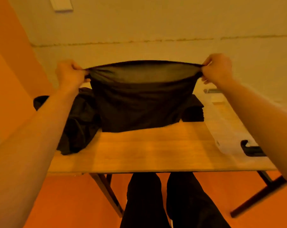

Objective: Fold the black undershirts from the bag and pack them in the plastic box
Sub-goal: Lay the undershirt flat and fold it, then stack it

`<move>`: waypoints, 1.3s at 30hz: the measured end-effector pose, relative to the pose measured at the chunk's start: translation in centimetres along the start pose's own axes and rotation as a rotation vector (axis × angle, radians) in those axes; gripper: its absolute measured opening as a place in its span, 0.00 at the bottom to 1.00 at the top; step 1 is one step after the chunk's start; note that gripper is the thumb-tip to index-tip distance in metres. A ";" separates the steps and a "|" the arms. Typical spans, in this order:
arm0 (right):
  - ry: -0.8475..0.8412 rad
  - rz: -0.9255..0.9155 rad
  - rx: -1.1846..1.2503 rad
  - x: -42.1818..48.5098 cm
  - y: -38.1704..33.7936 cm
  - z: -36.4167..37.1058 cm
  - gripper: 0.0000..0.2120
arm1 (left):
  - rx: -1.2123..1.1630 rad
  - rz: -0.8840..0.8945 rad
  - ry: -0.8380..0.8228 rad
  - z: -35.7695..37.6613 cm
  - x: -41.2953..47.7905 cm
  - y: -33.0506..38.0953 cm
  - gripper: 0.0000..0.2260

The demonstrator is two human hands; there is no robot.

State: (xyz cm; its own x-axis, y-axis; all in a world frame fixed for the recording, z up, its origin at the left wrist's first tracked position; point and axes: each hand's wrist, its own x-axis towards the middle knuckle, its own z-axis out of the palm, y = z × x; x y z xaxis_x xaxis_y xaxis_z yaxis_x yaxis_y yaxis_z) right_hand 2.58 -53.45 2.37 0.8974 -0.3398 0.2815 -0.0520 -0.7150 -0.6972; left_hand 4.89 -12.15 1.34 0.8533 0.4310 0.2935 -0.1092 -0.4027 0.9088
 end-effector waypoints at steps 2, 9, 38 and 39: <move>0.165 -0.072 0.049 2.3 -3.2 -3.2 0.08 | -0.018 0.105 0.109 -2.2 2.2 4.4 0.17; 0.246 -0.235 -0.024 -2.1 -1.8 -5.8 0.06 | -0.017 0.279 0.147 -5.8 -4.3 2.5 0.15; -0.097 -0.369 -0.263 -30.8 23.4 6.8 0.14 | 0.060 -0.049 -0.240 -5.9 -31.4 -22.4 0.13; -0.081 -0.361 -0.246 -30.9 22.8 6.6 0.11 | 0.193 0.081 -0.330 -6.7 -31.0 -22.7 0.16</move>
State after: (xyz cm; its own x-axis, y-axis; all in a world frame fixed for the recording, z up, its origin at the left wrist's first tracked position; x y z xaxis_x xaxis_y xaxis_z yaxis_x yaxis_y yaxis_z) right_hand -23.47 -55.25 -26.60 0.9082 0.0000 0.4184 0.1767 -0.9064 -0.3836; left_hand -22.50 -10.92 -26.37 0.9674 0.1212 0.2226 -0.1122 -0.5825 0.8050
